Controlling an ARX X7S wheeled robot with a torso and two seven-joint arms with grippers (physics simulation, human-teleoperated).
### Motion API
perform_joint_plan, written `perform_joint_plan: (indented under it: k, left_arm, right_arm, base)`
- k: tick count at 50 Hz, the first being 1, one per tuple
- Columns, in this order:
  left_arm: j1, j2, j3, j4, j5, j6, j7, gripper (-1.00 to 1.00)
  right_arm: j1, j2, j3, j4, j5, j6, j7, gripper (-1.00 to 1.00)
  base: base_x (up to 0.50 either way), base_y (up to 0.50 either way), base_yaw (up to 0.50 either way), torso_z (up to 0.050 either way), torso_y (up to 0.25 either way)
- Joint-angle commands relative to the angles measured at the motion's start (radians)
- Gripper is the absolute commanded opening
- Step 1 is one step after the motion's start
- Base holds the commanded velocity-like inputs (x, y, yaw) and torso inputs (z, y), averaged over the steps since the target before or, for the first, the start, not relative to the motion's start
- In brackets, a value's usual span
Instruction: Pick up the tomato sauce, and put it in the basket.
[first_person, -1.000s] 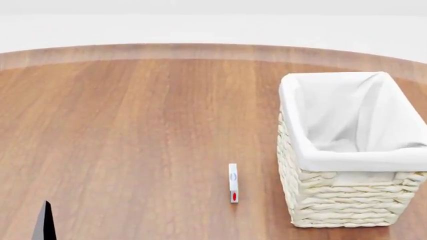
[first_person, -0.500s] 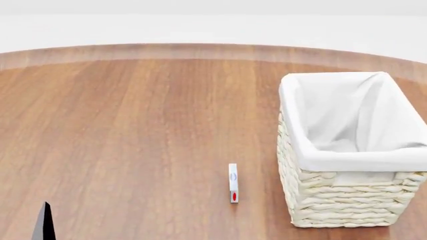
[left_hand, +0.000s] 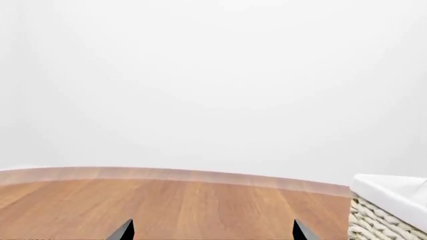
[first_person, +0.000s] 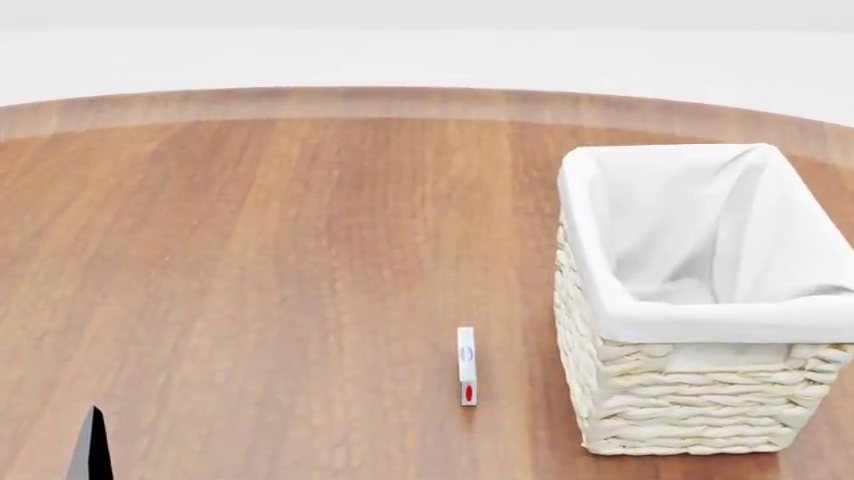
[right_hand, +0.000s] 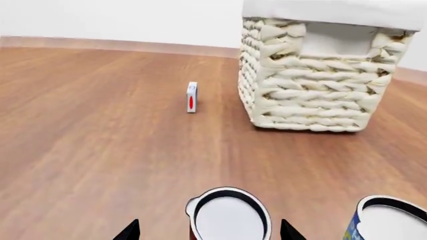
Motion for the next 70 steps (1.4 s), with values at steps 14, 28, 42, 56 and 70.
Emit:
perform_joint_plan:
  k: [14,28,42,56,70]
  left_arm:
    - [-0.001,-0.013,0.003,-0.022,-0.008,0.013,-0.007,1.0]
    - [-0.006,-0.015,0.014,-0.035,-0.013,0.016,-0.008,1.0]
    - [-0.004,-0.014,0.022,-0.066,-0.007,0.044,-0.004,1.0]
    - [0.003,-0.02,0.025,-0.065,-0.014,0.05,-0.008,1.0]
    - [-0.009,-0.021,0.021,-0.102,-0.026,0.062,-0.007,1.0]
  right_arm:
    - [0.078,-0.014,-0.014,0.155,0.056,-0.041,-0.022,1.0]
    - [0.125,-0.016,-0.015,0.232,0.099,-0.056,-0.046,1.0]
    - [0.171,-0.021,-0.021,0.291,0.125,-0.043,-0.062,1.0]
    - [0.157,-0.003,-0.031,0.228,0.242,0.005,-0.133,-1.0]
    - [0.156,0.006,-0.051,0.163,0.216,0.054,-0.105,-1.0]
  base:
    - [0.0,0.0,0.0,0.0,0.0]
    - [0.0,0.0,0.0,0.0,0.0]
    - [0.0,0.0,0.0,0.0,0.0]
    - [0.0,0.0,0.0,0.0,0.0]
    - [0.0,0.0,0.0,0.0,0.0]
